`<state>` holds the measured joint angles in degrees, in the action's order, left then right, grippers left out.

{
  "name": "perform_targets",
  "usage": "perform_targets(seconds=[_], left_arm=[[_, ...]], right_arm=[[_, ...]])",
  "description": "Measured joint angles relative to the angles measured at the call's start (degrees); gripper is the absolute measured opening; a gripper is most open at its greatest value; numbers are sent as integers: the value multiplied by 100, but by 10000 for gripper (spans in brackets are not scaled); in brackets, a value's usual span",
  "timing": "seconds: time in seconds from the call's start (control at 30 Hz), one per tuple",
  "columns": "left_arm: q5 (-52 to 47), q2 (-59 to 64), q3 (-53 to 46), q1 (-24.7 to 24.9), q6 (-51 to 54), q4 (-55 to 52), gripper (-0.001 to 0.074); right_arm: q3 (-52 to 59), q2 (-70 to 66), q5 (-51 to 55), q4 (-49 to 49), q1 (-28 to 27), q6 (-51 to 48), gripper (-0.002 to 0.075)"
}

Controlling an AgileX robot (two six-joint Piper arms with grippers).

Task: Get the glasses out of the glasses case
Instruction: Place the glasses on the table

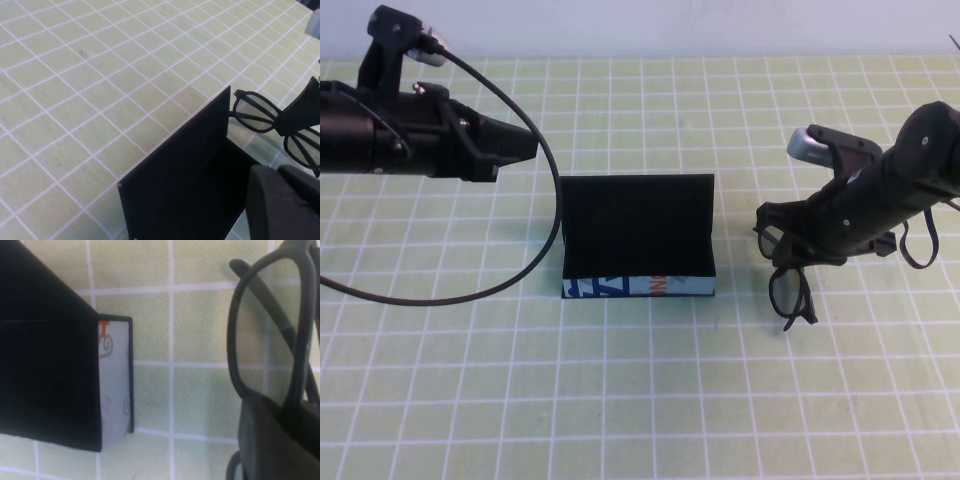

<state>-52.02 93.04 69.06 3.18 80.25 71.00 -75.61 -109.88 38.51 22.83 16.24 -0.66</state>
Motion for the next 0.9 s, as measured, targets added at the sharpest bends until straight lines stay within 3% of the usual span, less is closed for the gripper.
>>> perform_targets(seconds=[0.27, 0.53, 0.67, 0.9], left_arm=[[-64, 0, 0, 0, 0, -9, -4], [-96, 0, 0, 0, 0, -9, -4], [-85, 0, 0, 0, -62, 40, -4], [-78, -87, 0, 0, -339, 177, -4]], right_arm=[[0, 0, -3, -65, 0, 0, 209], [-219, 23, 629, -465, 0, 0, 244], [-229, 400, 1003, -564, 0, 0, 203], [1, 1620, 1708, -598, 0, 4, 35]])
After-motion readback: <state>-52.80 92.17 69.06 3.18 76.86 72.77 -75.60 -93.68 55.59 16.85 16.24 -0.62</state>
